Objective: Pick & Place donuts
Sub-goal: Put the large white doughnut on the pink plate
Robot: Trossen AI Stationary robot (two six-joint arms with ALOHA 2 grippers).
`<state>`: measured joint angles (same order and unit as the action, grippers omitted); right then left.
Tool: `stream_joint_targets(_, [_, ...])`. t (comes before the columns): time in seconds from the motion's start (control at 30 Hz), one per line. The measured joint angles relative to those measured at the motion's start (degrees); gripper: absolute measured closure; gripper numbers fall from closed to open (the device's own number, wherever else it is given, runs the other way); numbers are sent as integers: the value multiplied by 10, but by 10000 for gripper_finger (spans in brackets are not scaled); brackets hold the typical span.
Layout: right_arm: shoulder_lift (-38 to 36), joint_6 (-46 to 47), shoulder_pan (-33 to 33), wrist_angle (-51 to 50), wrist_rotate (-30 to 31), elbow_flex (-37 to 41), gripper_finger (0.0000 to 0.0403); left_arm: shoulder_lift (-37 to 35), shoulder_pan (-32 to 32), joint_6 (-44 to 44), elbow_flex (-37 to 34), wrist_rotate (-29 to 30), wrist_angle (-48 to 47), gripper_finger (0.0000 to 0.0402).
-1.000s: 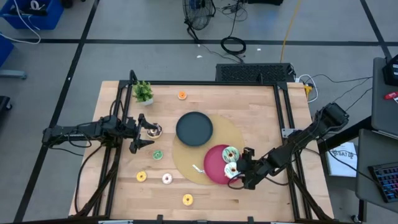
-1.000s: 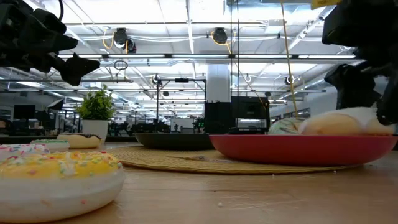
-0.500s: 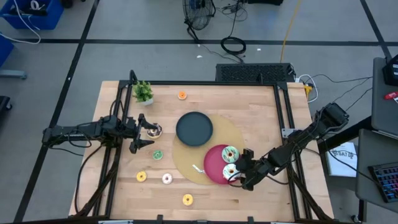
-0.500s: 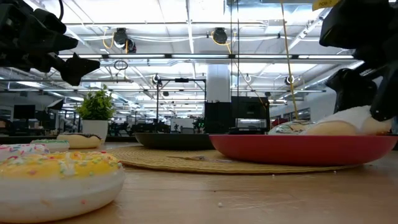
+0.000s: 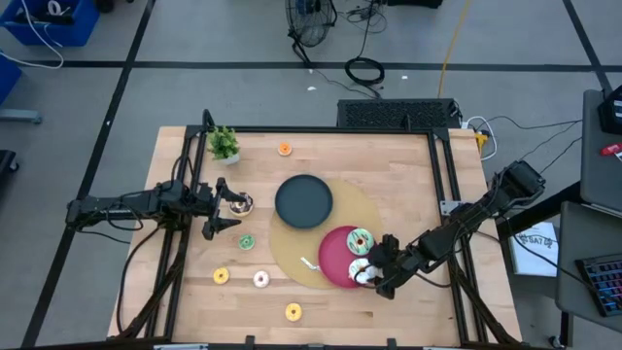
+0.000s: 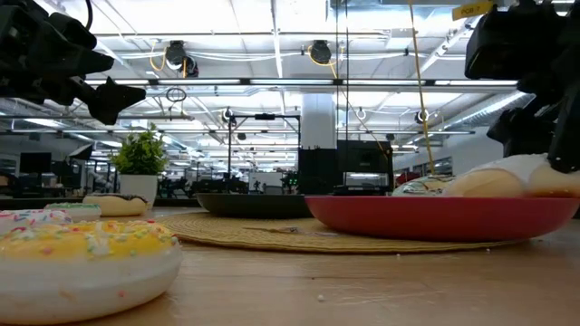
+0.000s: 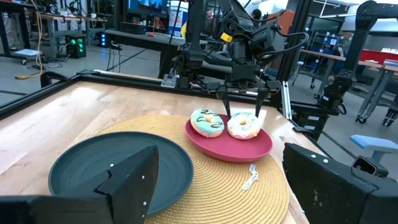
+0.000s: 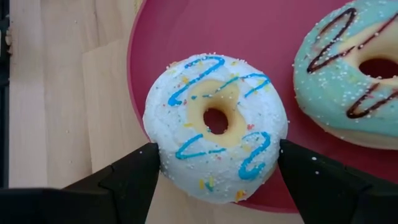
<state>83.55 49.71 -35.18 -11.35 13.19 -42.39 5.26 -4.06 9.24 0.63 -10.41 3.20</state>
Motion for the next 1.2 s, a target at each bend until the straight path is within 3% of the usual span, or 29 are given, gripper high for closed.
stream_joint_targets(0.23, [-1, 13, 1, 0, -14, 0, 98, 0, 0, 0, 0, 0, 0, 66])
stream_joint_targets(0.67, [-1, -169, 1, 0, -12, 0, 99, 0, 0, 0, 0, 0, 0, 66])
stream_joint_targets(1.2, [-1, -112, 3, 6, -13, 0, 99, 0, 0, 0, 0, 0, 0, 66])
